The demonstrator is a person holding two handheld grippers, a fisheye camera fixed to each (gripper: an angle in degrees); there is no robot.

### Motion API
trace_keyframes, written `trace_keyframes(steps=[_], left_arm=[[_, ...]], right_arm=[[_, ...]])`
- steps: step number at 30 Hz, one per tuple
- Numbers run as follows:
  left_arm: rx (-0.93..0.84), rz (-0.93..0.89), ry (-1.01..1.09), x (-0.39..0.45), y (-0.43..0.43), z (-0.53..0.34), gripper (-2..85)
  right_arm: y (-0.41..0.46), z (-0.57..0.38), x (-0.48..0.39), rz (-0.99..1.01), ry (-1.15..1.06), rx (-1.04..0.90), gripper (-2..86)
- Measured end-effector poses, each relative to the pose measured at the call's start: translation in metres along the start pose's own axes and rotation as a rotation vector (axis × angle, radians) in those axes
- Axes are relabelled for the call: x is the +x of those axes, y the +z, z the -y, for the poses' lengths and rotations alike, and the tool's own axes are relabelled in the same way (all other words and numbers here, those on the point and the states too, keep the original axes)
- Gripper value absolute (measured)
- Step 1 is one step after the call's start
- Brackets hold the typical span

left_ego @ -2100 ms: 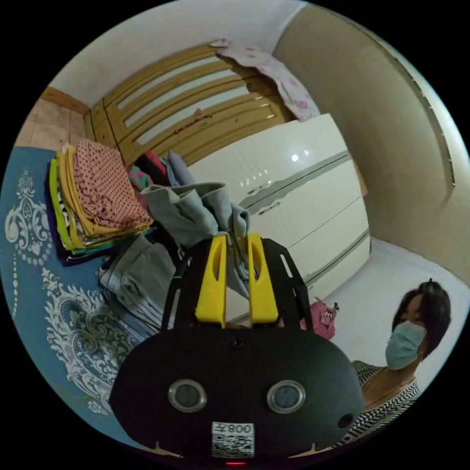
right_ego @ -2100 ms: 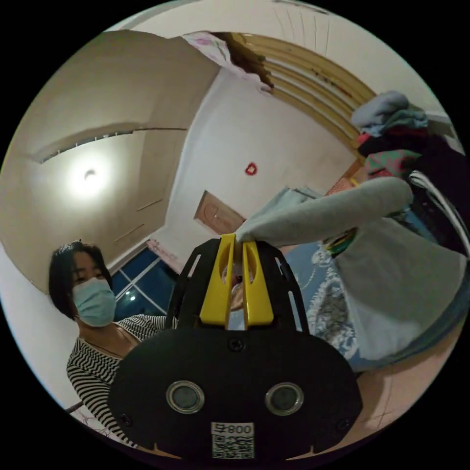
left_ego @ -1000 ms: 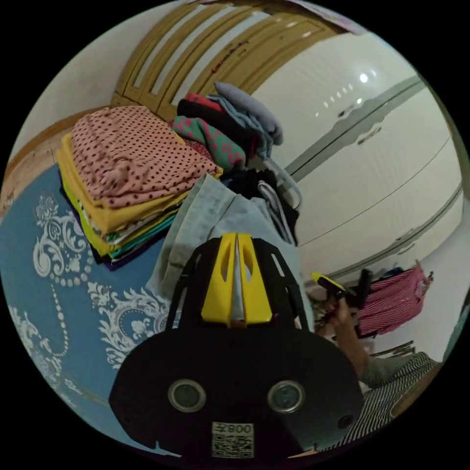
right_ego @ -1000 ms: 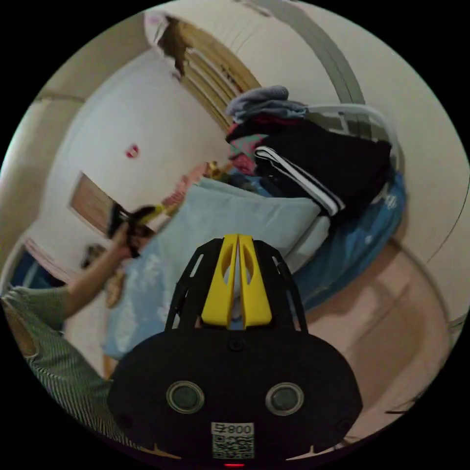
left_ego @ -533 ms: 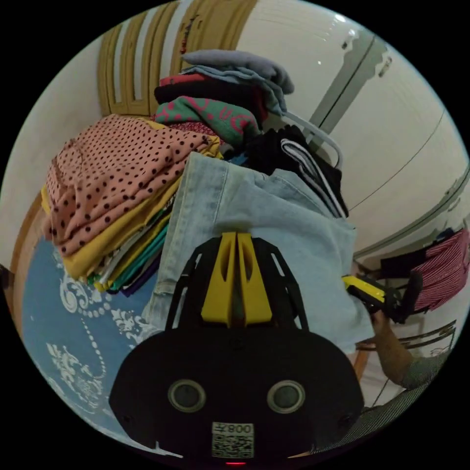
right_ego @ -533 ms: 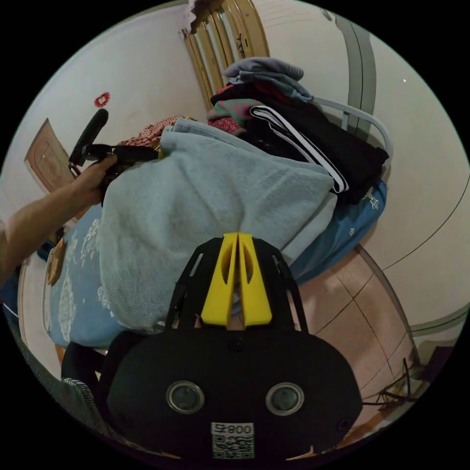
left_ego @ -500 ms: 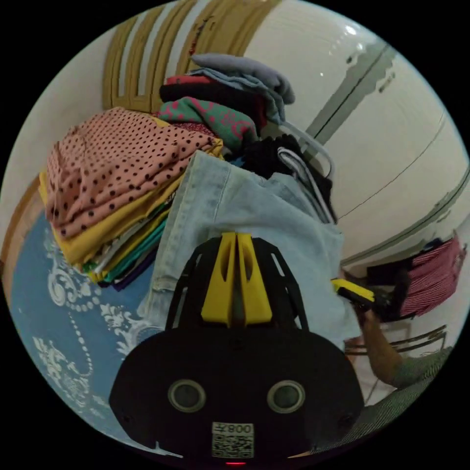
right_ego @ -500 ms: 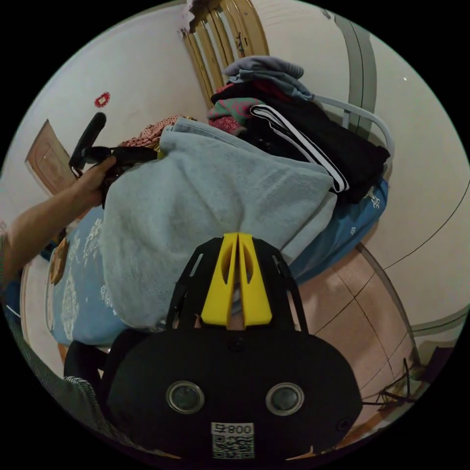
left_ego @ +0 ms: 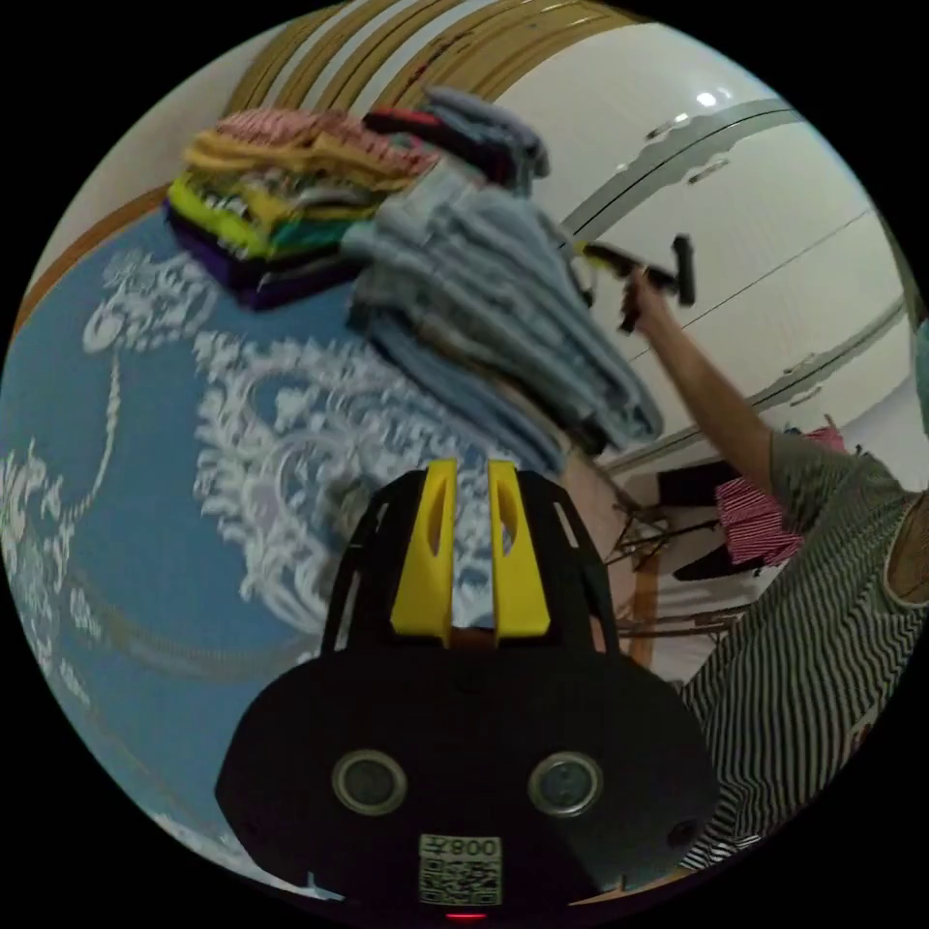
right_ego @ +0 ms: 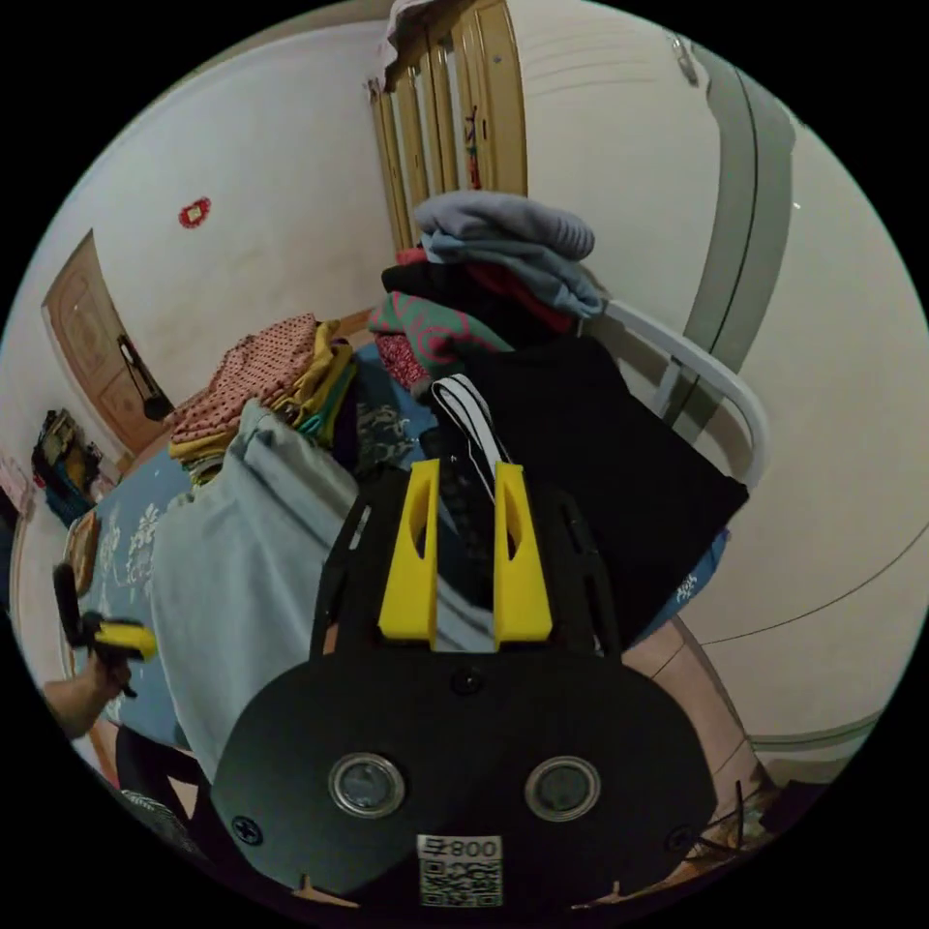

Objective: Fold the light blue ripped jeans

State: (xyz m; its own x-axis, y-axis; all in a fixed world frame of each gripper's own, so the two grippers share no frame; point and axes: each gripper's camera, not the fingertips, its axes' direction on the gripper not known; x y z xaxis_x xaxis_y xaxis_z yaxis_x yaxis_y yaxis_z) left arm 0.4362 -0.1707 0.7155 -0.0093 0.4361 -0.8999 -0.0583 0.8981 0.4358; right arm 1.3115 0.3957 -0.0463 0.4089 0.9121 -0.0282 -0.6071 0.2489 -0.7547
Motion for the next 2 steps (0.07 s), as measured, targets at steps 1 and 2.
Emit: trace_keyframes(steps=[1,2], left_arm=[[-0.085,0.042,-0.025,-0.008,0.005,-0.021,5.4],[-0.153,0.082,-0.050,-0.015,0.009,-0.041,5.6]], right_arm=[[0.000,0.010,-0.003,-0.021,-0.005,-0.002,9.9],[0.000,0.014,-0.006,-0.040,-0.012,-0.004,10.0]])
